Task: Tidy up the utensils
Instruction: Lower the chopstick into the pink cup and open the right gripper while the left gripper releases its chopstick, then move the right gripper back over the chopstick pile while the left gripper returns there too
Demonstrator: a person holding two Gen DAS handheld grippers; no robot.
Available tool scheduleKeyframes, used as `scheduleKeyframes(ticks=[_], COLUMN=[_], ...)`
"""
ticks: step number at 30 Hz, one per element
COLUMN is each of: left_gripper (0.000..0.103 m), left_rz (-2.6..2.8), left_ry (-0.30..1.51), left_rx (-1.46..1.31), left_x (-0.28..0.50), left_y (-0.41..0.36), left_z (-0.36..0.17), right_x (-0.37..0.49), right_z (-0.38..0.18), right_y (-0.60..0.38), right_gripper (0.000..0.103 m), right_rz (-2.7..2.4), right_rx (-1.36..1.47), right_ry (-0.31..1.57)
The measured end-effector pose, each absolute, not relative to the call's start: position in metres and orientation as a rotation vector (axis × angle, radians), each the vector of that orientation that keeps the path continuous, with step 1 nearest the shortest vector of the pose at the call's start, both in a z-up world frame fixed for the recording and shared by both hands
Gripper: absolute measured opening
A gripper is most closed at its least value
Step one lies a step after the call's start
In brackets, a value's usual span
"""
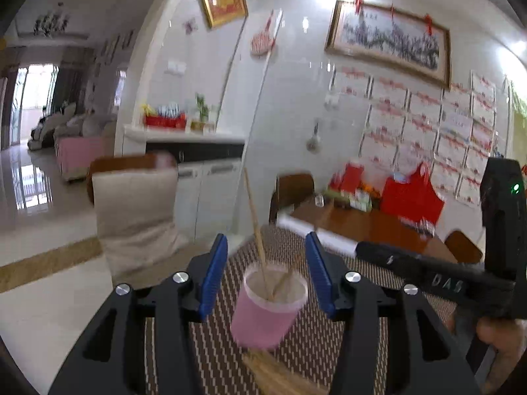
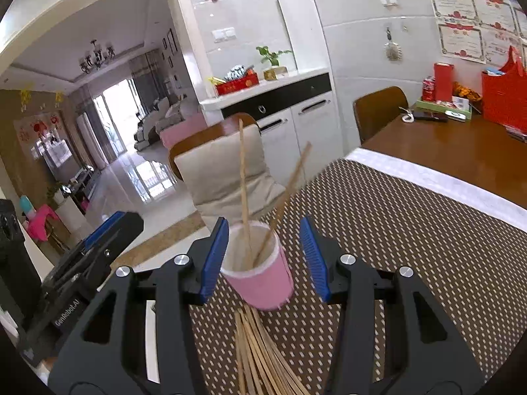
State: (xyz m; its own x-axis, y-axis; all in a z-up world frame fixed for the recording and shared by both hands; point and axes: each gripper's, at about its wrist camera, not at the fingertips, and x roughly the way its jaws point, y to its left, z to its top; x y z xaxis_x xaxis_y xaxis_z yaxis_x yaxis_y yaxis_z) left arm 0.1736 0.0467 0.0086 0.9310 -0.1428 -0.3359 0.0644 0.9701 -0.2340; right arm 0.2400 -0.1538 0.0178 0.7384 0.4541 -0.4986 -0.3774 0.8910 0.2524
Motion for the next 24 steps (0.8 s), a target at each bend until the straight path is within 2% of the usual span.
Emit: scheduleKeyframes(ticks=[11,17,24], left_gripper=[0.049,0.049,0.049], left_rz=[-0.188,-0.204,-0.16], left_ry=[0.914,1.071,1.109], left_rx=[-0.254,-0.234,-0.186], left_x=[0.17,0.172,0.178], left_y=[0.035,0.018,0.009], left_z=[-0.09,-0.129,-0.143], right_x=[0.203,0.19,0.187], right_z=[-0.071,-0.106,-0.123], right_y=[-0.177,-0.184,-0.19], right_gripper=[0.047,0.047,0.047], right_rz=[0.388,0.387,0.4], right_rx=[-0.004,-0.04,-0.022], right_ry=[0.861,0.955,0.989])
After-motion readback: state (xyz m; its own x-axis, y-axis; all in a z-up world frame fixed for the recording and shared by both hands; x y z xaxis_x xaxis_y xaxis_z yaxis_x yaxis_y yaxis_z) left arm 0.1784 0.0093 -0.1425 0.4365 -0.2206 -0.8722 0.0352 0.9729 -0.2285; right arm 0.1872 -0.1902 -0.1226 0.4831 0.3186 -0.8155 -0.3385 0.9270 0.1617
